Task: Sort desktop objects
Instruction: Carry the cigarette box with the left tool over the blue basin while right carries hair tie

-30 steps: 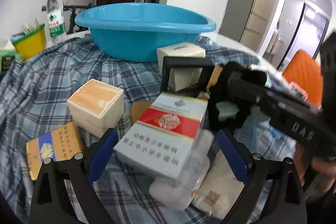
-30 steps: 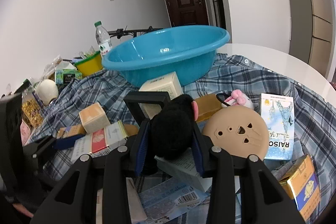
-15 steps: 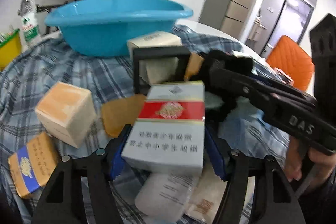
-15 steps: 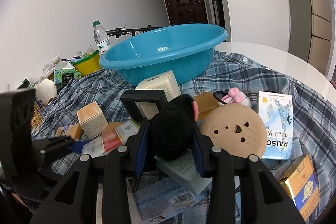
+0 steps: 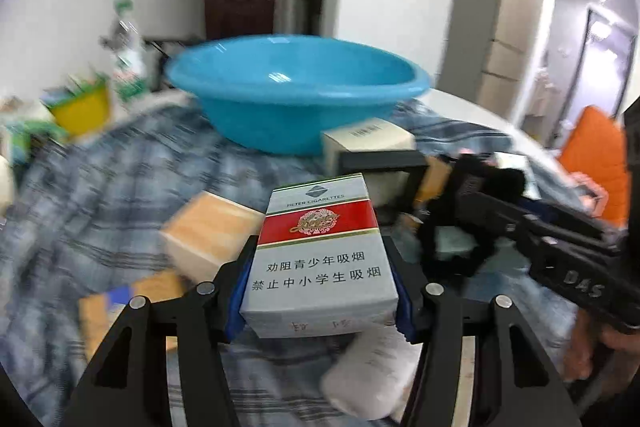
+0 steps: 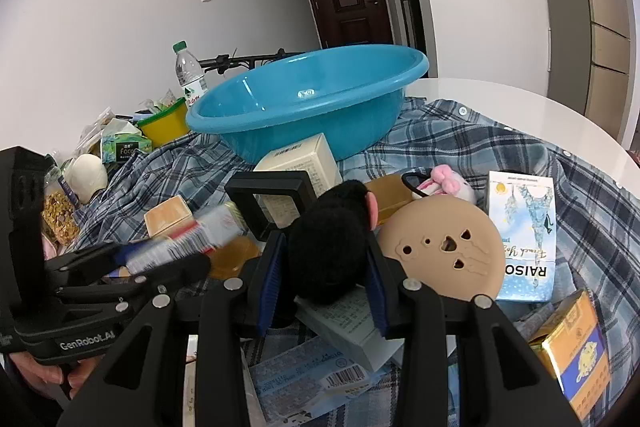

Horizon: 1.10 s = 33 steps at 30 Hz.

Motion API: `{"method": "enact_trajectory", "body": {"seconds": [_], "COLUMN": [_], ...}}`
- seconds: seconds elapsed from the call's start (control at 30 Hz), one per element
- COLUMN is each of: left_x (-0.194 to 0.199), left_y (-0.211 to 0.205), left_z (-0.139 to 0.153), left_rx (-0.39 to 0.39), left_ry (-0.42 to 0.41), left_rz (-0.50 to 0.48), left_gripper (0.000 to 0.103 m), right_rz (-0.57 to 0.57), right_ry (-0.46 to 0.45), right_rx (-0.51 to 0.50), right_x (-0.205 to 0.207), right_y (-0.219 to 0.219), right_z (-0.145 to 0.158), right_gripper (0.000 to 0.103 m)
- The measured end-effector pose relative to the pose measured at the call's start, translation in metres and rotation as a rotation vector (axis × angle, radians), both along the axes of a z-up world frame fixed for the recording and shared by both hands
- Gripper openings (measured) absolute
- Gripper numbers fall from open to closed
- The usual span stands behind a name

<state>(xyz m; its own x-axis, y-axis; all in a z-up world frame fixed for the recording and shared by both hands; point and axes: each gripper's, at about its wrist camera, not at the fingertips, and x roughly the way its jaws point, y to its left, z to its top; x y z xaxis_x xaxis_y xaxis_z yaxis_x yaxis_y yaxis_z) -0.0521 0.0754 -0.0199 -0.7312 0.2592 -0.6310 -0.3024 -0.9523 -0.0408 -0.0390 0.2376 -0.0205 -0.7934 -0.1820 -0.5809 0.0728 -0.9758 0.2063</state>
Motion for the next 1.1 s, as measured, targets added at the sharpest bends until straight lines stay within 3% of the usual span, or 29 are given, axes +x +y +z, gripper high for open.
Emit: {"method": "enact_trajectory", "body": {"seconds": [0.27, 0.7, 1.1], "left_x": [0.021, 0.027, 0.020], "left_y": [0.004, -0.007, -0.020], "left_z": [0.010, 0.031, 0.112], "left_rx": [-0.091, -0.054, -0.002], "left_ry": [0.218, 0.219, 0.362], "left_rz": [0.122, 0.143, 0.174], "left_gripper": [0.059, 0.059, 0.059], "right_rz": [-0.018, 0.012, -0.012], "right_ry": [0.103, 0.140, 0.322], "right_rx": [0.122, 0.124, 0.144], "right_x": [0.011, 0.017, 0.021], "right_y": [-0.024, -0.032, -0.029], "right_z": [0.012, 0.025, 0.097], "right_gripper": [0.036, 0.036, 0.036]}}
